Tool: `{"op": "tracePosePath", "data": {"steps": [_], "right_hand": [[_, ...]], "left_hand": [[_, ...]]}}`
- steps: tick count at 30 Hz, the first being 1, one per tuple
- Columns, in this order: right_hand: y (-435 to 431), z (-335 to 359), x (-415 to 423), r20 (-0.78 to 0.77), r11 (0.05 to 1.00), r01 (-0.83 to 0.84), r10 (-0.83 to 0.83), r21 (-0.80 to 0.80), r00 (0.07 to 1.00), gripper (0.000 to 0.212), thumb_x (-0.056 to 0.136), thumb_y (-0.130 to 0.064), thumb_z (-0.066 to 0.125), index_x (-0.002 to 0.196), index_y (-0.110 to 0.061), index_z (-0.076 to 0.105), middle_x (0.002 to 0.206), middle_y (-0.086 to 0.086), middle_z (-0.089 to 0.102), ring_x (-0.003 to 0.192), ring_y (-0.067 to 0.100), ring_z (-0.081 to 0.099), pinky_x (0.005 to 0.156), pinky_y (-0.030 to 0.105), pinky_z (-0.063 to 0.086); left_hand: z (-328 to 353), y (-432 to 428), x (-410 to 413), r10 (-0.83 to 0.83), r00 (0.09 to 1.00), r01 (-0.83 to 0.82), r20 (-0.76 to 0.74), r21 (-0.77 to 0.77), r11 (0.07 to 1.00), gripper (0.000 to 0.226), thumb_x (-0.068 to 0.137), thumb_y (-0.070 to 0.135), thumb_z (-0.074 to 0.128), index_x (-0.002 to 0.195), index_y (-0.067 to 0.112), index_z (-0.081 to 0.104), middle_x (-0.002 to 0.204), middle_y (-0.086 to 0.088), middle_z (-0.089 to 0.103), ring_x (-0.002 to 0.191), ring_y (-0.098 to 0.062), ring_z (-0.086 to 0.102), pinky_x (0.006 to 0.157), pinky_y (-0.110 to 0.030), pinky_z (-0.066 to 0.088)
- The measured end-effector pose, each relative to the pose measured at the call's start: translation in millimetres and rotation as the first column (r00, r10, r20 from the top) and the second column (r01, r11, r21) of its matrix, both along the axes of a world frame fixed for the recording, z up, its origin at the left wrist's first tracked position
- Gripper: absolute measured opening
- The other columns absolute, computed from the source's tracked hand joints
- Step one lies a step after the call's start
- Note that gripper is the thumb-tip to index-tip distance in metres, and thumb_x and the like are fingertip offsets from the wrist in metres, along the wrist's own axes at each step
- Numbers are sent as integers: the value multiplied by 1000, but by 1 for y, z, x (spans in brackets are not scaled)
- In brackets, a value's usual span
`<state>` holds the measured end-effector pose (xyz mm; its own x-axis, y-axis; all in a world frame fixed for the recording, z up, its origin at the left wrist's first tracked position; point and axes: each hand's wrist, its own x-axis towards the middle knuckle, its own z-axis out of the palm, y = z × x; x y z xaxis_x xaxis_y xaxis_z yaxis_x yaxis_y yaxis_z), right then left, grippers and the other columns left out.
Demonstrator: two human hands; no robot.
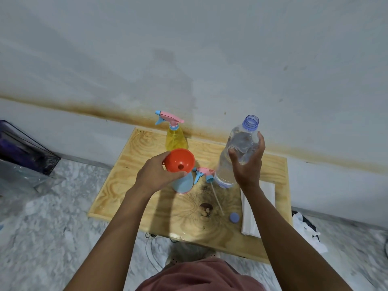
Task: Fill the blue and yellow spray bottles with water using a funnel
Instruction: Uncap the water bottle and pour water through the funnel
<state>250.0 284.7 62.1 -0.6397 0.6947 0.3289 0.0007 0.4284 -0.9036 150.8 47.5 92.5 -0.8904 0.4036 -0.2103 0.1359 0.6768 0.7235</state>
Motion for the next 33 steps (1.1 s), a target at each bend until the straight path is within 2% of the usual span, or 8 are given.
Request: {"op": "tracePosePath", "data": {"steps": [6,13,16,19,22,26,29,33], "right_hand": [[0,-2,10,16,999,19,-20,36,1000,87,81,-47,67,147,-10,25,138,-4,42,120,-9,43,92,2,39],[-5,-7,21,82,959,182,-204,219,976,92,77,-56,73,146,-12,30,142,13,45,128,24,49,96,39,52],[-27,-5,29,-68,855,359,-361,374,930,65,79,-37,79,126,-7,45,116,17,52,103,28,53,83,38,51],[-59,0,35,-61,892,190,-181,409,982,29,87,-30,68,108,-16,53,98,3,56,84,12,53,69,31,49],[-78,8,23,232,971,-71,17,227,972,19,91,-37,62,107,-26,60,86,-14,58,73,0,56,63,26,52],[-78,17,-9,431,964,-98,201,-248,880,36,95,-45,57,121,-21,63,87,-15,62,81,3,62,74,32,56],[-74,15,-26,489,952,-122,251,-281,836,41,95,-46,57,120,-14,65,88,-6,69,75,7,67,67,25,53],[-77,12,-36,518,952,-123,259,-281,815,29,93,-35,62,110,-13,71,82,-4,73,71,13,72,67,31,59]], "left_hand": [[-2,1,3,-6,1000,6,-20,0,1000,80,70,46,84,140,29,49,130,7,58,119,-18,55,90,-35,48],[-8,0,5,-7,999,7,-32,10,1000,85,72,51,81,144,24,44,131,2,55,122,-19,53,93,-36,47],[-13,-3,3,-7,999,8,-37,28,1000,94,70,54,81,148,25,37,138,1,50,128,-19,48,100,-42,47],[-17,-8,4,12,999,-8,-37,109,994,103,68,57,82,151,31,28,141,3,44,129,-17,46,102,-45,46],[-26,-17,8,47,999,-49,14,248,968,112,62,62,82,153,36,23,145,10,36,128,-12,45,104,-37,43],[-49,-24,10,25,993,-54,113,256,965,118,57,58,87,153,34,23,148,4,34,129,-15,43,105,-36,40],[-66,-16,8,-14,990,-21,142,241,970,97,65,37,90,146,25,38,139,3,42,124,-17,46,101,-32,44],[-75,3,9,19,983,-87,184,369,926,55,73,20,87,120,18,59,114,3,59,99,4,55,71,-1,42]]}}
